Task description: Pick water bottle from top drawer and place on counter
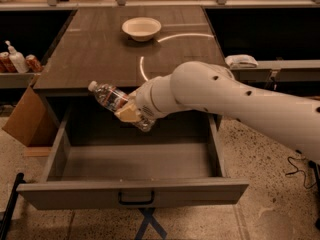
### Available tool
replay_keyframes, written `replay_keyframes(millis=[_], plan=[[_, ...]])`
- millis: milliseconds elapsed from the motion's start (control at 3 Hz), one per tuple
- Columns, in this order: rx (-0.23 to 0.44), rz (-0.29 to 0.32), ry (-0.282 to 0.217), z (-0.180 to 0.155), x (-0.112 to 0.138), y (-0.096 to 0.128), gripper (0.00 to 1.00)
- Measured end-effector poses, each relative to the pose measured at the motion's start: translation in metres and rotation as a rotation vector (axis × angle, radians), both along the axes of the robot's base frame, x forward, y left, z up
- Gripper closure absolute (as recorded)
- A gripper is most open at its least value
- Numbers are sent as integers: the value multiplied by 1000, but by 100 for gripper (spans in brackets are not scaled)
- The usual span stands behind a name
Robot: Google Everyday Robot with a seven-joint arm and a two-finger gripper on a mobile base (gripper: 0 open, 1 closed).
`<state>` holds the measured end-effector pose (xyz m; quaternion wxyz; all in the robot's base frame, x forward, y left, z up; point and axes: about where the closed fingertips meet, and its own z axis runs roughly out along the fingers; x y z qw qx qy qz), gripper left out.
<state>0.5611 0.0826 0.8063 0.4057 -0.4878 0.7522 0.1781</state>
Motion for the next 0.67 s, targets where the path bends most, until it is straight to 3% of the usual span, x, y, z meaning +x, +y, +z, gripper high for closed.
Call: replay_keyframes(millis=[333, 667], plan=[[2, -23, -9, 16, 22, -27, 100], [-16, -56, -57, 38, 45, -51, 100]])
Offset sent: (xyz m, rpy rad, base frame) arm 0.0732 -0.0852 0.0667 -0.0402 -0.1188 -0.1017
